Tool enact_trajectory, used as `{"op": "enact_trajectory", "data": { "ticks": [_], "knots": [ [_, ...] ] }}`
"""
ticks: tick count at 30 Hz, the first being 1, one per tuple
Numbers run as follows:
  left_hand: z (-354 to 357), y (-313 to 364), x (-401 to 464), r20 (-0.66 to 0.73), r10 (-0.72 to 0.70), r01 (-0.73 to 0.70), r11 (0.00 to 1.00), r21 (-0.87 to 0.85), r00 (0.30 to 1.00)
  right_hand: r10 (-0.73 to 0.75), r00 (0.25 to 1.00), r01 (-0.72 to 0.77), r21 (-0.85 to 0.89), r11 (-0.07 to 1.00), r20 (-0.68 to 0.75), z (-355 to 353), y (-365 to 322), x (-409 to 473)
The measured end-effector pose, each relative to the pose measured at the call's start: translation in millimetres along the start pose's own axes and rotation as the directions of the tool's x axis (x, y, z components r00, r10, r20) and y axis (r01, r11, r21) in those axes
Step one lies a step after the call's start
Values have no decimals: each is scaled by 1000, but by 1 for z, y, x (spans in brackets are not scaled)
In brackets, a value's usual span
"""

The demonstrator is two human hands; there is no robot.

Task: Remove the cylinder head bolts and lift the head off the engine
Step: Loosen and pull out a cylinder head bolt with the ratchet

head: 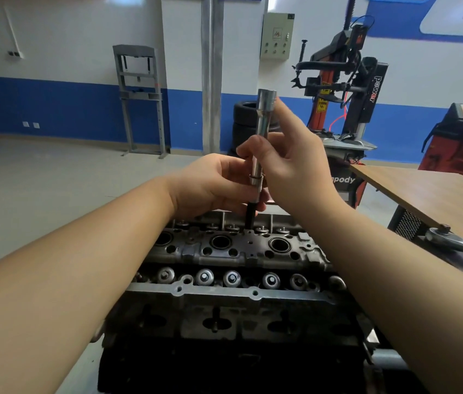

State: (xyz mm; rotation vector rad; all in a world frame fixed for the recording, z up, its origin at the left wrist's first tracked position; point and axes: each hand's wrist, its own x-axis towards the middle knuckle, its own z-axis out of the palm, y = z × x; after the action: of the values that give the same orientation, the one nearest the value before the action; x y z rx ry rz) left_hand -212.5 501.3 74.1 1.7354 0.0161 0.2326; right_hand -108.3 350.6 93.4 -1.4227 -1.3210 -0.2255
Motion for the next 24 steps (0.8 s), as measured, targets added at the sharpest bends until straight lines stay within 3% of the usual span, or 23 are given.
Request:
{"op": "enact_trajectory", "data": {
  "ticks": [2, 5, 8, 12, 17, 20, 24],
  "knots": [
    [5, 0, 2, -58, 8, -6, 999, 39, 998, 6, 1000, -4, 59, 998, -29, 0, 1, 1],
    [10, 1, 4, -97, 23, -15, 996, 86, 995, -48, 991, 39, -74, 997, -128, 1, 1, 0],
    [5, 3, 2, -39, 9, -8, 999, 32, 999, -54, 985, 33, -131, 991, -163, 0, 1, 0],
    [1, 7, -5, 61, -4, 5, 1000, -14, 998, -62, 992, 50, -114, 992, -108, -2, 1, -1],
    [8, 10, -4, -112, 32, -16, 990, 142, 993, -7, 996, 10, 28, 1000, -94, 2, 0, 0],
    [15, 9, 0, -166, 73, -31, 969, 245, 983, -24, 987, 13, -74, 997, -156, 6, 2, 0],
    [13, 9, -3, -82, 46, -37, 994, 107, 996, -76, 987, 54, -152, 987, -141, 2, 2, -2]
  ]
}}
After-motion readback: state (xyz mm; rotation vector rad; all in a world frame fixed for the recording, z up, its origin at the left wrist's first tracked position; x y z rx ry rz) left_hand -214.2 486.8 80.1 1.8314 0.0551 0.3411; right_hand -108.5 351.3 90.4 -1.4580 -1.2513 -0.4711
